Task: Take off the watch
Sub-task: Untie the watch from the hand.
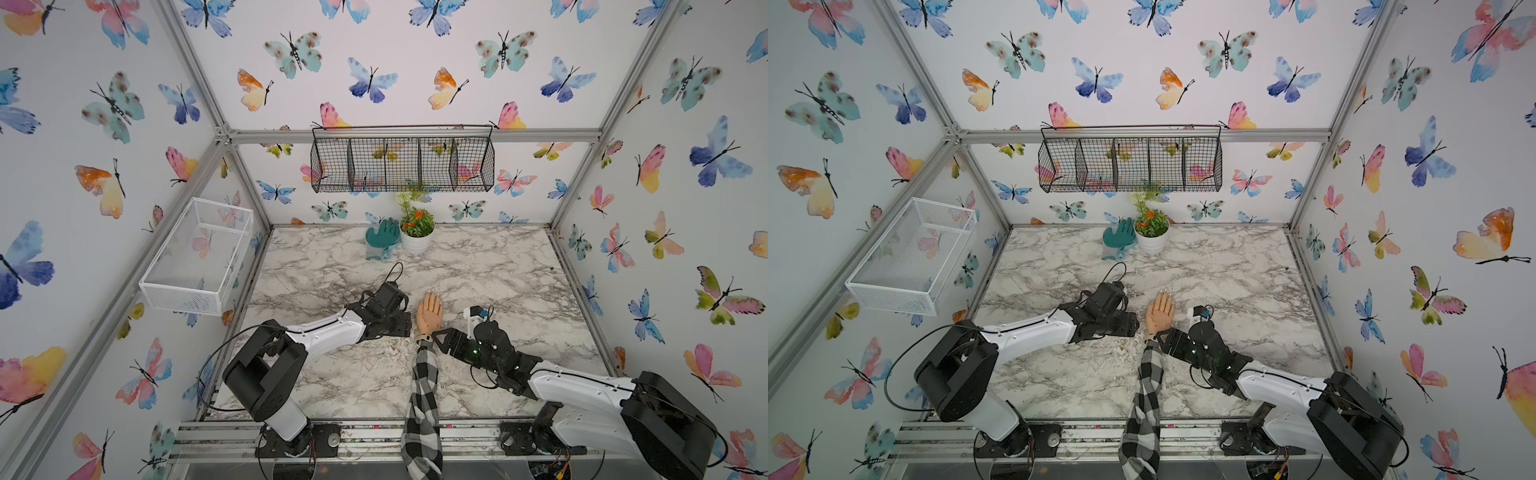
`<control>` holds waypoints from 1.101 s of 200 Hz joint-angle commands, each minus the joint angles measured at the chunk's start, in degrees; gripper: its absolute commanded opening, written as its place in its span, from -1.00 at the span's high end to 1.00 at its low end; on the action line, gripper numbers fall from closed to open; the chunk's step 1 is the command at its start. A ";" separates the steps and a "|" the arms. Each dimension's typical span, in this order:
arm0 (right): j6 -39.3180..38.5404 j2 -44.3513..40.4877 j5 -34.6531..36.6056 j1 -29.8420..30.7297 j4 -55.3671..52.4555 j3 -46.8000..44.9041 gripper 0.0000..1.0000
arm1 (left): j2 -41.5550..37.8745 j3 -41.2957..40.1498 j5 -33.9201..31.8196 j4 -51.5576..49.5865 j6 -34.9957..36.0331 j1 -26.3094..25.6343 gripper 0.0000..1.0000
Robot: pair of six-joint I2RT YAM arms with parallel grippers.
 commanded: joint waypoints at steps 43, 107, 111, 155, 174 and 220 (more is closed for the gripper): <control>2.29 5.79 -5.25 -0.68 11.97 0.15 -0.47 | -3.86 -5.12 8.27 7.56 -1.73 0.06 -0.46; 4.67 9.37 -7.30 -0.86 18.18 0.25 -0.46 | -2.67 -6.85 8.69 9.18 -2.25 -0.17 -0.44; 5.01 9.52 -7.52 -0.97 18.79 0.20 -0.46 | -2.58 -7.00 8.74 9.27 -2.24 -0.19 -0.44; 7.52 11.31 -10.30 -1.35 23.87 1.03 -0.44 | -2.21 -8.85 9.02 10.52 -2.52 -0.29 -0.43; 7.62 12.14 -11.60 -1.31 23.94 2.64 -0.42 | -2.12 -9.28 8.97 10.95 -2.70 -0.41 -0.43; 7.26 15.38 -16.40 -1.34 23.47 7.70 -0.40 | -1.94 -10.00 9.22 11.81 -3.01 -0.50 -0.42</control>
